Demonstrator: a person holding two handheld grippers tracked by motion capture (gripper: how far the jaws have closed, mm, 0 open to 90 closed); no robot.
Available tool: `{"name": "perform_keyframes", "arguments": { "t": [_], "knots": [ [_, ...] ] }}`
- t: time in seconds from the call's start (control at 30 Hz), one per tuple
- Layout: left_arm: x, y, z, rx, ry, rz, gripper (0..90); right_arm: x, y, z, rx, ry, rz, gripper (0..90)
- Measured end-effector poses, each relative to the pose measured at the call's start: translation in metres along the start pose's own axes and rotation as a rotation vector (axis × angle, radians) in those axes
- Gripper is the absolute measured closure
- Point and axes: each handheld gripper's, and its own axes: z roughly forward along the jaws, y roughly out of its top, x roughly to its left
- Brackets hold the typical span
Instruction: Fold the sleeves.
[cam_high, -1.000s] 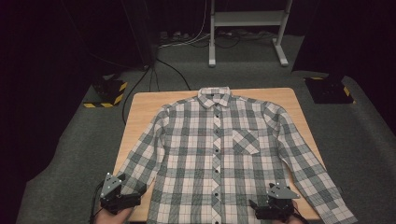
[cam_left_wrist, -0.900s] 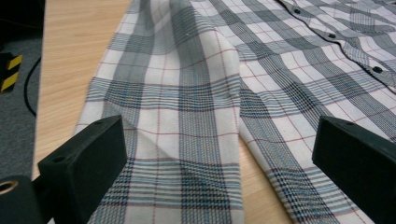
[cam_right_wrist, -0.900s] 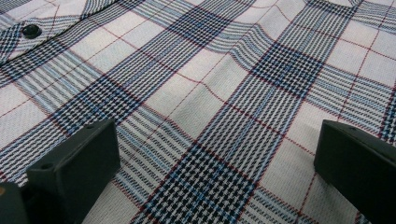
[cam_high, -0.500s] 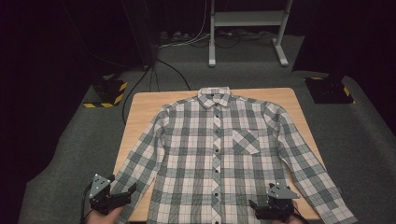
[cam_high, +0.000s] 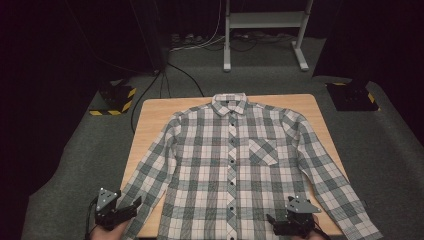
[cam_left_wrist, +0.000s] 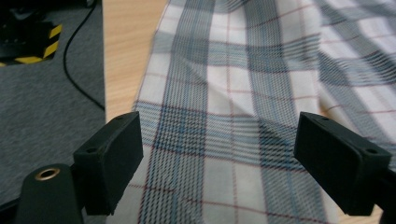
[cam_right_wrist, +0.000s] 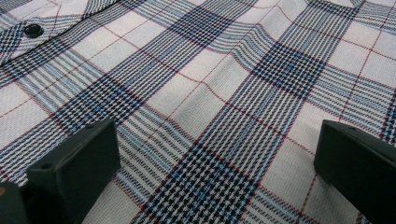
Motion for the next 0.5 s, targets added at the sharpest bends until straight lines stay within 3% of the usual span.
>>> {"name": "perform_keyframes", "arguments": {
  "t": [0.5],
  "knots": [
    [0.0104,-0.0073,0.0063,0.061,0.077,-0.058,29.2,0.0002,0.0,0.0,0.0,0.003,-0.002,0.0]
  ]
}}
